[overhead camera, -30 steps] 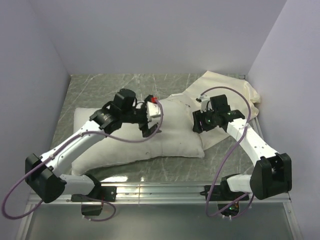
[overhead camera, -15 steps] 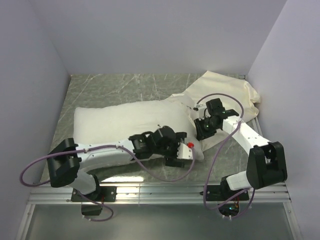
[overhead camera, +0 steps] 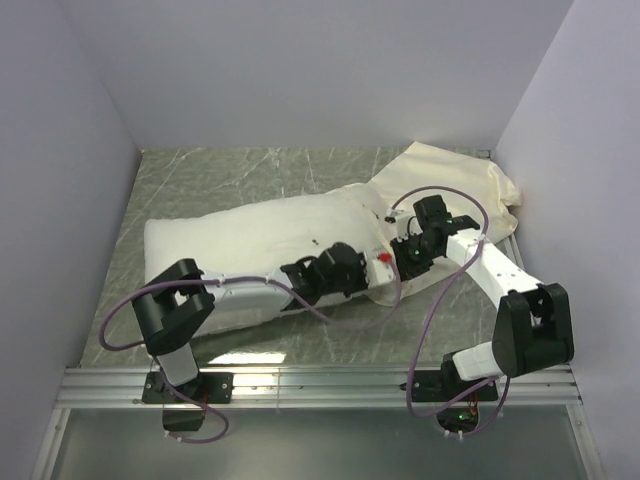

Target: Put the pillow into the pillowcase

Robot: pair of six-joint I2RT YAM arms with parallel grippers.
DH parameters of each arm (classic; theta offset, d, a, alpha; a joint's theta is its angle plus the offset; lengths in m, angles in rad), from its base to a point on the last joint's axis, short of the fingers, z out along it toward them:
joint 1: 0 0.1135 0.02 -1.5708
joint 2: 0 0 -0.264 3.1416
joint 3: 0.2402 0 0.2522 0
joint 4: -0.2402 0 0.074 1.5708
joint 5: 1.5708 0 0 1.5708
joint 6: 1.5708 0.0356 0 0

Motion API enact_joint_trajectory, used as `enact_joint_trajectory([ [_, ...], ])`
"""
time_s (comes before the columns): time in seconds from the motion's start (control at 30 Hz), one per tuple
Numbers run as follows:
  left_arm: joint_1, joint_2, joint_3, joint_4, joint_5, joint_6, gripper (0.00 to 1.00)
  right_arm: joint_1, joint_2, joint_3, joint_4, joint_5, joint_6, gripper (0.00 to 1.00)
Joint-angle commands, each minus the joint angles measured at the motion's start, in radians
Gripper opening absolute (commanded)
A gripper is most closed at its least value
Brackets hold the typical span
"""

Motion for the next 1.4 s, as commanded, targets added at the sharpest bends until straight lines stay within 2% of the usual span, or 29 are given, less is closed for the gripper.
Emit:
enact_joint_trajectory([
  [0.0,0.14,0.003,0.096,0.017,-0.033,-0.225,0.0,-0.018,-0.051,0.023,-0.071,-0.075,-0.054,0.0],
  [0.07,0.192,0.013,0.142,0.002,-0.036,-0.284,0.0,-0.026,-0.052,0.035,-0.108,-0.134,-0.078,0.0],
  [0.2,0.204,0.055,0.162,0.034,-0.062,-0.289,0.0,-0.029,-0.081,0.108,-0.156,-0.335,-0.068,0.0],
  [0.23,0.198,0.061,0.17,0.037,-0.044,-0.295,0.0,-0.029,-0.086,0.127,-0.156,-0.416,-0.052,0.0],
  [0.37,0.157,0.09,0.179,0.043,-0.024,-0.299,0.0,-0.029,-0.089,0.208,-0.116,-0.559,0.058,0.0],
  [0.47,0.158,0.081,0.167,0.071,0.036,-0.369,0.0,-0.029,-0.077,0.219,-0.052,-0.627,0.153,0.0],
  [0.5,0.16,0.055,0.162,0.074,0.097,-0.385,0.01,-0.029,-0.071,0.21,-0.039,-0.627,0.166,0.0],
  [0.57,0.174,-0.014,0.139,0.031,0.217,-0.414,0.11,-0.028,-0.055,0.193,-0.03,-0.565,0.163,0.0],
  [0.6,0.184,-0.043,0.131,-0.001,0.264,-0.419,0.3,-0.031,-0.054,0.185,-0.03,-0.539,0.163,0.0],
  [0.67,0.224,-0.107,0.105,-0.084,0.362,-0.419,0.51,-0.037,-0.061,0.159,-0.016,-0.502,0.17,0.0],
  [0.7,0.235,-0.187,0.095,-0.163,0.452,-0.405,0.67,-0.035,-0.066,0.126,-0.006,-0.468,0.178,0.0],
  [0.8,0.273,-0.345,0.071,-0.311,0.583,-0.313,0.77,-0.026,-0.077,0.058,0.024,-0.442,0.189,0.0],
  [0.9,0.348,-0.425,0.119,-0.454,0.657,-0.331,0.75,0.012,-0.084,0.03,0.039,-0.408,0.166,0.0],
  [0.93,0.408,-0.433,0.151,-0.493,0.668,-0.348,0.75,0.029,-0.086,0.03,0.03,-0.411,0.138,0.01],
  [1.07,0.569,-0.398,0.231,-0.532,0.594,-0.379,0.8,0.136,-0.139,0.033,0.001,-0.497,0.078,0.15],
  [1.13,0.658,-0.304,0.306,-0.543,0.55,-0.371,0.82,0.203,-0.164,0.045,-0.024,-0.514,0.049,0.36],
  [1.17,0.68,-0.231,0.332,-0.546,0.548,-0.361,0.83,0.21,-0.178,0.084,-0.035,-0.568,0.039,0.6],
  [1.2,0.692,-0.197,0.361,-0.561,0.527,-0.342,0.84,0.21,-0.178,0.116,-0.054,-0.593,0.025,0.7],
  [1.27,0.708,-0.127,0.415,-0.557,0.537,-0.307,0.84,0.19,-0.151,0.244,-0.094,-0.56,0.022,0.76],
  [1.37,0.709,-0.12,0.391,-0.521,0.551,-0.269,0.84,0.117,-0.115,0.358,-0.058,-0.492,0.064,0.74],
])
